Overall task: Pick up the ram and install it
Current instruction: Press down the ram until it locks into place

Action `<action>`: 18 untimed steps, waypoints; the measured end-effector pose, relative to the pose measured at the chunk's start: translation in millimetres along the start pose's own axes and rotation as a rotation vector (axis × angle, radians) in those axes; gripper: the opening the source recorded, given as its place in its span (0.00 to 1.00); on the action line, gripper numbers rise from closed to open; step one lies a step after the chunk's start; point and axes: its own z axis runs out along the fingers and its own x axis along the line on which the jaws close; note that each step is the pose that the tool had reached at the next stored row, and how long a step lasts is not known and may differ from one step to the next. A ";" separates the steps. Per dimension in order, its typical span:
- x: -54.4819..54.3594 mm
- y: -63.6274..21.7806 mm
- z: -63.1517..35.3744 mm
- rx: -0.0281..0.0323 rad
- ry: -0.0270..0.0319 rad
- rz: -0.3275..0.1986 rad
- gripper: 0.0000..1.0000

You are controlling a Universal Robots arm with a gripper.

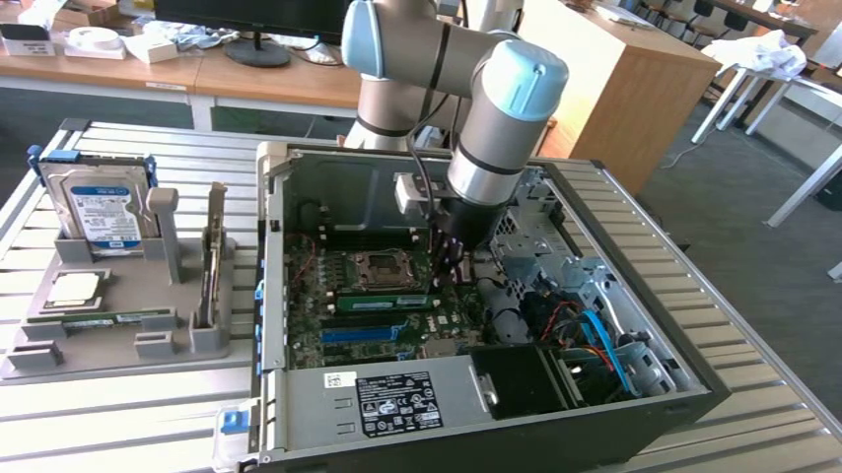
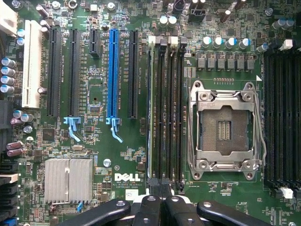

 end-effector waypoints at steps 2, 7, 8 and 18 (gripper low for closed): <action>0.1 0.0 0.3 0.0000 0.0000 0.000 0.10; 0.1 0.0 0.6 -0.0001 0.0001 0.000 0.10; 0.1 -0.1 0.7 0.0000 0.0000 0.000 0.10; 0.2 -0.1 1.3 0.0000 0.0000 0.000 0.10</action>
